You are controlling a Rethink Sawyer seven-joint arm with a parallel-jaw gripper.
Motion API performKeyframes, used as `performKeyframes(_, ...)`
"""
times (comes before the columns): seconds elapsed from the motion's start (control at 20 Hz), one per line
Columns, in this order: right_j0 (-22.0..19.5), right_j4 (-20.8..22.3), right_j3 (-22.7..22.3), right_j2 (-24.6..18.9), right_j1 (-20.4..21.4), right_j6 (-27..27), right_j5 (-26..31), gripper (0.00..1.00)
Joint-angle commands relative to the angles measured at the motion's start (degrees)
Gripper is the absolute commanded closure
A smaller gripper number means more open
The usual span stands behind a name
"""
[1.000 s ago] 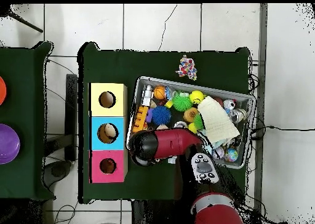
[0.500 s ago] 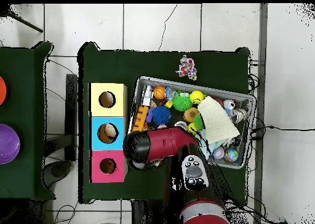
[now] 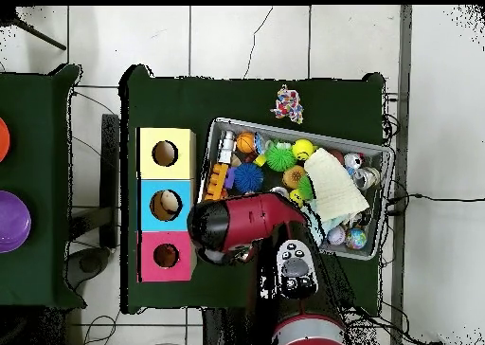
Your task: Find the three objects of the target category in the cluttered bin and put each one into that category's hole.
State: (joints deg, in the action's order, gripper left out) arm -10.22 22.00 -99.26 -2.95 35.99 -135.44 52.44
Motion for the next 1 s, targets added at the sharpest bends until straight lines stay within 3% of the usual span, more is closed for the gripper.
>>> performKeyframes(0.05,-2.7,3.1,3.8,-3.5,3.3,1.4,-15.0,0.00)
performKeyframes(0.2,-3.9,-0.1,3.6,-5.5,7.9,5.9,-9.5,0.00)
performKeyframes(0.5,-5.8,-0.5,6.5,-9.3,10.8,10.2,-9.8,0.00)
performKeyframes(0.75,-6.9,-0.7,8.9,-11.9,10.4,11.0,-7.9,0.00)
performKeyframes(1.0,-7.6,0.6,12.0,-13.8,7.1,10.8,-10.9,0.00)
